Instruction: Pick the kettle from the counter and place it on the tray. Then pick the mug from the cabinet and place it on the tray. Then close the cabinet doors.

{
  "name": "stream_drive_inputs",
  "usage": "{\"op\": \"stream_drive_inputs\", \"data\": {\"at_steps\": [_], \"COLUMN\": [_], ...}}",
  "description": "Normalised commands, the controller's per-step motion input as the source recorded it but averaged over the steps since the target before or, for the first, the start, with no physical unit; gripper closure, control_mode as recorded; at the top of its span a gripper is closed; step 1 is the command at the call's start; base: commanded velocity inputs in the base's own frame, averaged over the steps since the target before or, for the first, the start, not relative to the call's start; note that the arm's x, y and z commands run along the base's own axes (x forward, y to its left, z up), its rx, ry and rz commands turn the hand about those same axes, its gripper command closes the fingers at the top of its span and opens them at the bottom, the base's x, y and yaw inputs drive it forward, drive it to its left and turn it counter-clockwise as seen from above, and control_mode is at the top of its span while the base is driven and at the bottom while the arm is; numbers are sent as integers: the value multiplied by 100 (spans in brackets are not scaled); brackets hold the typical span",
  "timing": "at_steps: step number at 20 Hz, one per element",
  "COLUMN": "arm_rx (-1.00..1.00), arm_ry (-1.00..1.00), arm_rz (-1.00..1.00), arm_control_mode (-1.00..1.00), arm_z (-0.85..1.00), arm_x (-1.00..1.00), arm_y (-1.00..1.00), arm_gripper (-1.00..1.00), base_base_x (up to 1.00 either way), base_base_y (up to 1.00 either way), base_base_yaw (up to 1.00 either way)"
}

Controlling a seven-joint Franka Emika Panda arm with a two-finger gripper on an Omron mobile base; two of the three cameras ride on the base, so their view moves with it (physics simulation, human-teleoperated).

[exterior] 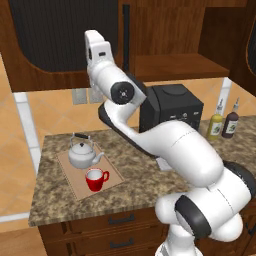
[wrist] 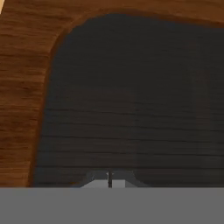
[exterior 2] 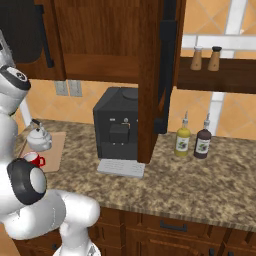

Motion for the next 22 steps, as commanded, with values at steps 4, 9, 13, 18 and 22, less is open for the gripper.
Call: {"op": "stream_drive_inputs", "data": {"at_steps": [4, 9, 13, 18, 22], "arm_rx": [0, 0, 4, 5, 1], "arm_ry": [0, 15, 15, -1, 6], "arm_rz": [-12, -4, 9, 17, 19], "arm_control_mode": [-100, -100, -100, -100, -100], "arm_z": [32, 18, 0, -1, -3], "arm_x": [-100, -100, -92, -48, -76], "arm_y": [-25, -39, -81, -76, -82], "arm_gripper": [100, 100, 100, 100, 100], "base_base_x": [0, 0, 0, 0, 0], "base_base_y": [0, 0, 0, 0, 0], "base_base_yaw": [0, 0, 0, 0, 0]}}
